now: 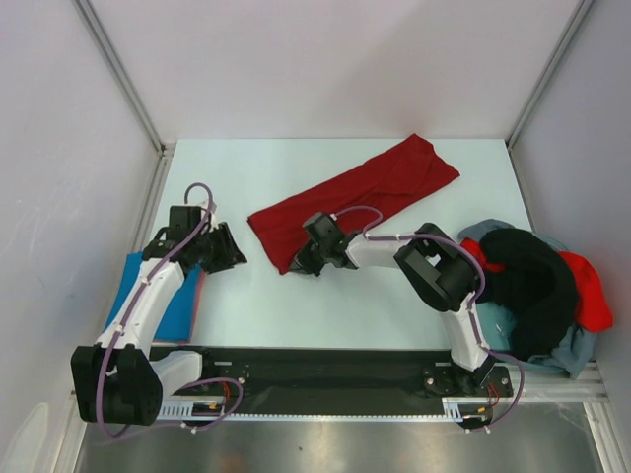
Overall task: Fold and stack the t-shirts
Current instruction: Fold the tshirt
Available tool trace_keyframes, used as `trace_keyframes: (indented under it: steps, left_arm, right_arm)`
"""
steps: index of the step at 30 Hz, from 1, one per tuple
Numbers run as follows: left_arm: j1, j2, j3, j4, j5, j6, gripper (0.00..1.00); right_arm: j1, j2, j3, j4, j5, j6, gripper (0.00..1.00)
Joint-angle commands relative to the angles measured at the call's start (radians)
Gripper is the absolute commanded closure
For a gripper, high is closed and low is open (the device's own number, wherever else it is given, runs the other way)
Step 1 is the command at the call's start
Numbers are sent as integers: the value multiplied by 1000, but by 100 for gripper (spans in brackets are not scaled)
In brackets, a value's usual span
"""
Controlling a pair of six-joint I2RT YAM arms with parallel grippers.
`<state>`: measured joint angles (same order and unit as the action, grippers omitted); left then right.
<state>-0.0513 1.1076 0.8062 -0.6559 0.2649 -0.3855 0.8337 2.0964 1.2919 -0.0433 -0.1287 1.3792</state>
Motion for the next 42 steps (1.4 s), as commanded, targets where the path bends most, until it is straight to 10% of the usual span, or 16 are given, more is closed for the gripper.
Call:
trace_keyframes:
  steps: [1, 13, 21, 29, 42]
  left_arm:
    - [13, 15, 60, -1, -12, 40, 52]
    - [10, 147, 99, 22, 92, 60, 45]
    - [-114, 323, 88, 59, 194, 74, 46]
    - [-324, 425, 51, 144, 281, 36, 45]
    - [-492, 423, -56, 275, 324, -49, 45]
  right_arm:
    - [-15, 24, 1, -159, -2, -75, 100]
    - [-59, -266, -383, -363, -157, -607, 100]
    - [-153, -670, -782, -464, -197, -609, 100]
    - [-202, -1045, -810, -647, -101, -563, 93]
    - [-262, -1073, -726, -644, -109, -628, 58]
